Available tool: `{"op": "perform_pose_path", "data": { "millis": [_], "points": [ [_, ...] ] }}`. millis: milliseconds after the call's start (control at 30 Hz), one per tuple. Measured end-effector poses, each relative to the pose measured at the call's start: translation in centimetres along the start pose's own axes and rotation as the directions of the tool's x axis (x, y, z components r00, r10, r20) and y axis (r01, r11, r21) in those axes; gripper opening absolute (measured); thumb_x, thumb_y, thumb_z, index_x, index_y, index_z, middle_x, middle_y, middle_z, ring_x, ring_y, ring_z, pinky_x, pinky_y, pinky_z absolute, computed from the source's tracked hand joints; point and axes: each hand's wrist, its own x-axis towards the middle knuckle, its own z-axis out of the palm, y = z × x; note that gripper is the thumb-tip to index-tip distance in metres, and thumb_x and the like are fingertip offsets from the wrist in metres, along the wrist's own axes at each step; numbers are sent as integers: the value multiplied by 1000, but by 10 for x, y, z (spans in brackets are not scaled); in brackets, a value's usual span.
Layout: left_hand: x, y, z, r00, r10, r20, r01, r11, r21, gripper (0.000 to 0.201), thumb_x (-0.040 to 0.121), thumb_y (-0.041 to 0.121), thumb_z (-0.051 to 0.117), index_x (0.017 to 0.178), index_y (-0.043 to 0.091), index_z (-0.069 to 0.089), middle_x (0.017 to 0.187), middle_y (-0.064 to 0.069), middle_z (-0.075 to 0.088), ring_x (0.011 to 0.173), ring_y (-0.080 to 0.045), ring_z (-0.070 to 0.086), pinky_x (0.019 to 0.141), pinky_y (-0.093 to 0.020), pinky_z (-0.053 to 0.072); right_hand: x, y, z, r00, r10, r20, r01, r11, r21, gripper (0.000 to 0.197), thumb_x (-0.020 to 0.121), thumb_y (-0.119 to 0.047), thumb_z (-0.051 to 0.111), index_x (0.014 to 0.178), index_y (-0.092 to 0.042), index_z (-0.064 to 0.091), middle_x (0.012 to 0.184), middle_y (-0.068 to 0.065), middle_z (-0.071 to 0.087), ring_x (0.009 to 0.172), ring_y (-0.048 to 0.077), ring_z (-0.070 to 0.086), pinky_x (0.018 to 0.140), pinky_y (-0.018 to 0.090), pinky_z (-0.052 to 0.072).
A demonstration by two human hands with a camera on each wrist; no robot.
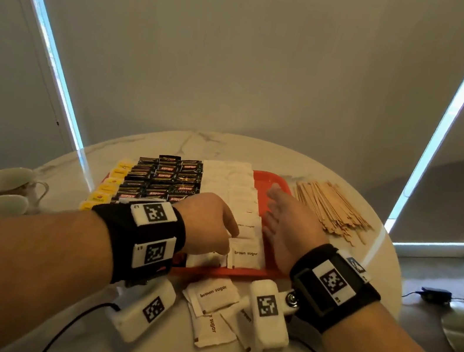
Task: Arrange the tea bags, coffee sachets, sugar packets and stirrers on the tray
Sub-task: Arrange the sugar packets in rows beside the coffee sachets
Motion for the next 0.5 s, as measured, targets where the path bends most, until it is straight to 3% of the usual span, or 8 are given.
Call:
{"op": "perform_pose_path", "data": {
  "millis": [67,167,233,300,367,500],
  "points": [
    [2,0,1,1000,-1,3,1,1000,5,34,88,21,77,120,34,77,131,10,68,111,-9,62,85,-23,50,2,2,-1,1000,23,-1,-23,1000,-13,17,104,-38,53,93,-27,61,65,-12,69,61,9,65,64,27,47],
    [6,-2,3,1000,4,11,-4,1000,10,33,90,20,76,120,34,77,132,10,67,114,-10,62,87,-24,50,2,1,1,1000,11,15,-11,999,-31,22,104,-38,51,87,-28,58,64,-9,69,55,8,67,60,25,48],
    [7,-3,4,1000,10,10,-10,1000,3,33,90,20,75,119,34,77,131,11,67,114,-10,62,88,-24,51,7,0,1,1000,20,7,-20,1000,-18,22,101,-45,54,97,-25,61,88,-6,72,77,13,67,82,34,52],
    [8,-5,4,1000,17,-6,-17,1000,-12,33,90,18,75,118,34,77,128,10,68,113,-9,63,87,-23,52,15,-4,2,1000,19,-25,-20,999,-32,45,96,-54,58,128,-22,58,125,3,63,105,19,56,109,47,42],
    [9,-6,5,1000,17,-17,-17,1000,-24,32,90,17,75,116,35,77,126,10,68,112,-9,63,84,-23,52,18,-9,5,999,33,-15,-33,999,-19,61,95,-54,58,145,-21,48,143,5,55,116,21,51,113,47,36],
    [5,-9,2,997,22,-70,-28,995,-92,28,88,19,76,110,37,76,118,10,68,105,-7,65,79,-22,54,18,-14,11,999,39,20,-38,996,-82,69,96,-51,58,153,-17,39,156,10,44,139,28,45,118,47,32]
  ]
}}
